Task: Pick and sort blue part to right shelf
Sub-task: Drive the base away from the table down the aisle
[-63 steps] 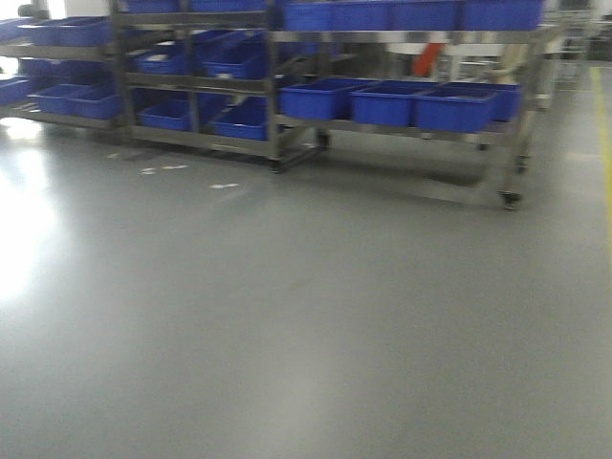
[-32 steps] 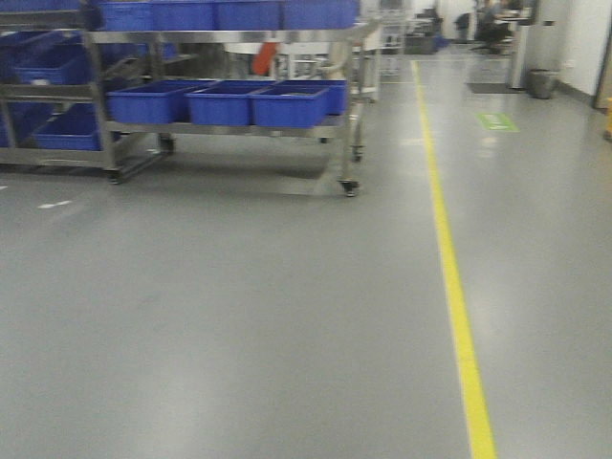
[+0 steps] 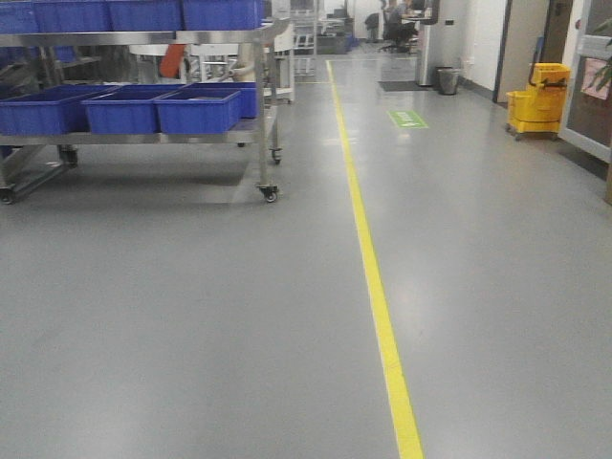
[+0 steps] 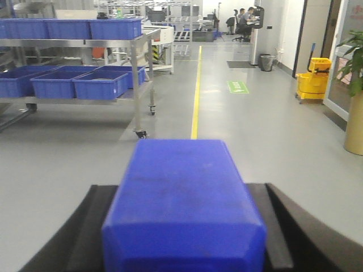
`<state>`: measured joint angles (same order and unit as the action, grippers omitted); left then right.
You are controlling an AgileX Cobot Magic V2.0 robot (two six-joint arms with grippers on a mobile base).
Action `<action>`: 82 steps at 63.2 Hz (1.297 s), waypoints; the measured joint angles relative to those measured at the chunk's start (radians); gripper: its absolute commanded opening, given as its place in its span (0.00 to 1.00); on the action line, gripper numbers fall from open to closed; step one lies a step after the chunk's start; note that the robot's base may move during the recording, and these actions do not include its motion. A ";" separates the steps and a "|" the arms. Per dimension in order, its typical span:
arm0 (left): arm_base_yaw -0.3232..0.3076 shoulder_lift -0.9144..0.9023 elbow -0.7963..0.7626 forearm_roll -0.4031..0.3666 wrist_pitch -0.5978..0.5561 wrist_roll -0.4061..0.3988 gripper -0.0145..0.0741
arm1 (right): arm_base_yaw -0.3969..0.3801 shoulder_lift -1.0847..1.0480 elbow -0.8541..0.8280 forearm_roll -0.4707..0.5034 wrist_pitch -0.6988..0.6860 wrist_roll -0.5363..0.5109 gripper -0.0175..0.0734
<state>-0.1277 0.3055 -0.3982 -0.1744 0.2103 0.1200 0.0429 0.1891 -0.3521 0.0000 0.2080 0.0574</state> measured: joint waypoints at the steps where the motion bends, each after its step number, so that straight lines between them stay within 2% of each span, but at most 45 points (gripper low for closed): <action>1: 0.000 0.000 0.000 0.000 0.000 0.000 0.58 | 0.000 0.000 0.000 0.000 0.000 0.000 0.65; 82: 0.000 0.000 0.000 0.000 0.002 0.000 0.58 | 0.000 0.000 0.000 0.000 0.000 0.000 0.65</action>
<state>-0.1277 0.3055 -0.3982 -0.1744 0.2119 0.1200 0.0429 0.1891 -0.3521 0.0000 0.2080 0.0574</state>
